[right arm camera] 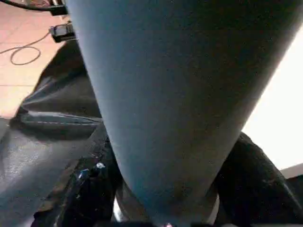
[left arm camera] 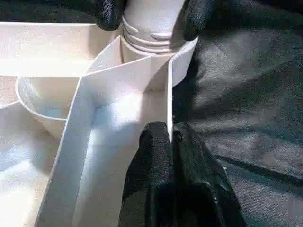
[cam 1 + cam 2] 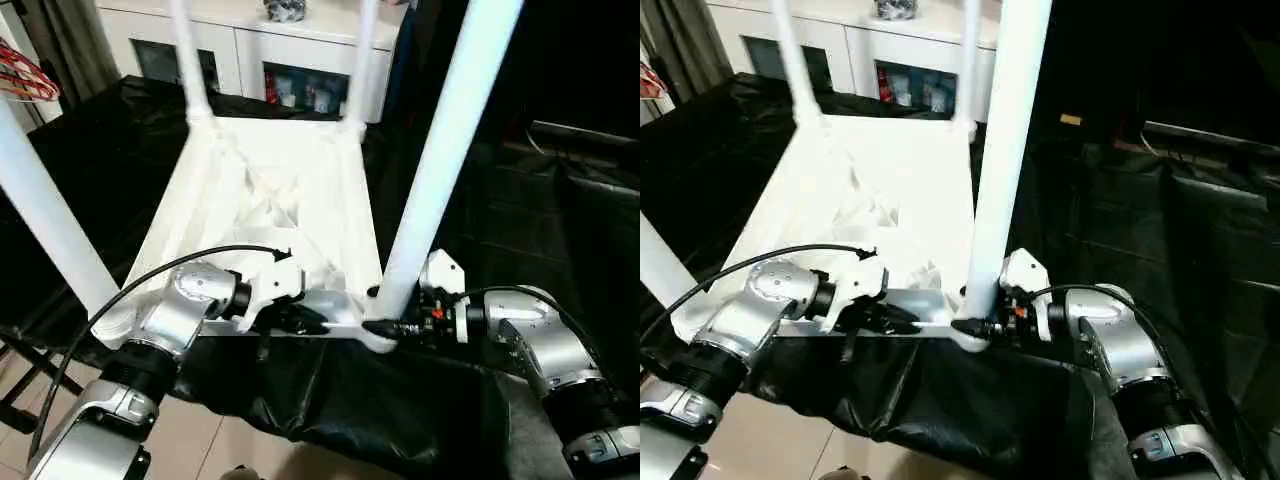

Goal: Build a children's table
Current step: Rotate leg to tighten

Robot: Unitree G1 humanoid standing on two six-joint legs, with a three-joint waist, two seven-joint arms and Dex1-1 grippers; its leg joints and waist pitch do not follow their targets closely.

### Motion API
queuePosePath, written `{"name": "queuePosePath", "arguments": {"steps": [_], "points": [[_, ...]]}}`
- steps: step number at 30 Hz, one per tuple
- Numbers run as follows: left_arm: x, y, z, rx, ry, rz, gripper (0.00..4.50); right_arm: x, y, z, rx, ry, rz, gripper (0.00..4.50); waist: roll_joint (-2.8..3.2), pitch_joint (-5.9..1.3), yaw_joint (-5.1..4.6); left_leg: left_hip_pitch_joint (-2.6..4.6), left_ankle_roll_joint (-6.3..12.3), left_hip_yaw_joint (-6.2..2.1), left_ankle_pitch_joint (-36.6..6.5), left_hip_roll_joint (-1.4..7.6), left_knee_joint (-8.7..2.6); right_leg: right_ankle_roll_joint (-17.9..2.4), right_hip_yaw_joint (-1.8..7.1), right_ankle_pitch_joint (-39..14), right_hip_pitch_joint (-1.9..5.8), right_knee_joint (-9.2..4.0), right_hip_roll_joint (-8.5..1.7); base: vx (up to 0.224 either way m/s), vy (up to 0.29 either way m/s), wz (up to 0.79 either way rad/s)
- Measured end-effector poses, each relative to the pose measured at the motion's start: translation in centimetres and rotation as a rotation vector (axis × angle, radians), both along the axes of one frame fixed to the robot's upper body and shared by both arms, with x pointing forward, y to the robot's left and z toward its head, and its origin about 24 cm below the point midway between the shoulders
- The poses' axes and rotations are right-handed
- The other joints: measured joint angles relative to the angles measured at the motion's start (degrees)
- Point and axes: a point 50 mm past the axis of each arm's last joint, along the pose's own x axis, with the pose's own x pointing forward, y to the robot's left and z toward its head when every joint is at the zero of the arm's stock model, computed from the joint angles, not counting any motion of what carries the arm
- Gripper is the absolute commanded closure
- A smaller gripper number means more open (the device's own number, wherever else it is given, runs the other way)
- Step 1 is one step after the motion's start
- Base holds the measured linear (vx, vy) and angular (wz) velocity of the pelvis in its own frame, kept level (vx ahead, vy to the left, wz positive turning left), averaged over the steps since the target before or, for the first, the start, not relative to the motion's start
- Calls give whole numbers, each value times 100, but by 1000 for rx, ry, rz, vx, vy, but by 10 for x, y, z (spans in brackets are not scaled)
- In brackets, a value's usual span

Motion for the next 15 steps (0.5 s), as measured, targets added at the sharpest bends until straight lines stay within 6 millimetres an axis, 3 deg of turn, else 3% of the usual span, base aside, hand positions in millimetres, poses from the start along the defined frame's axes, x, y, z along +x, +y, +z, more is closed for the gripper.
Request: {"name": "queuePosePath", "arguments": {"steps": [10, 15], "points": [[1, 0, 0, 0, 11, -6, 450, 0, 2, 3, 15, -14, 16, 247, -12, -8, 7, 5, 0, 0, 0, 1, -1, 0, -1, 0, 3, 6, 0, 0, 0, 0], [6, -7, -2, -11, 1, 72, 450, 2, 4, -2, 66, -22, -114, 250, -12, -8, 7, 15, -5, 0, 5, 1, 9, 12, 1, -4, 13, 9, 0, 0, 0, 0]]}}
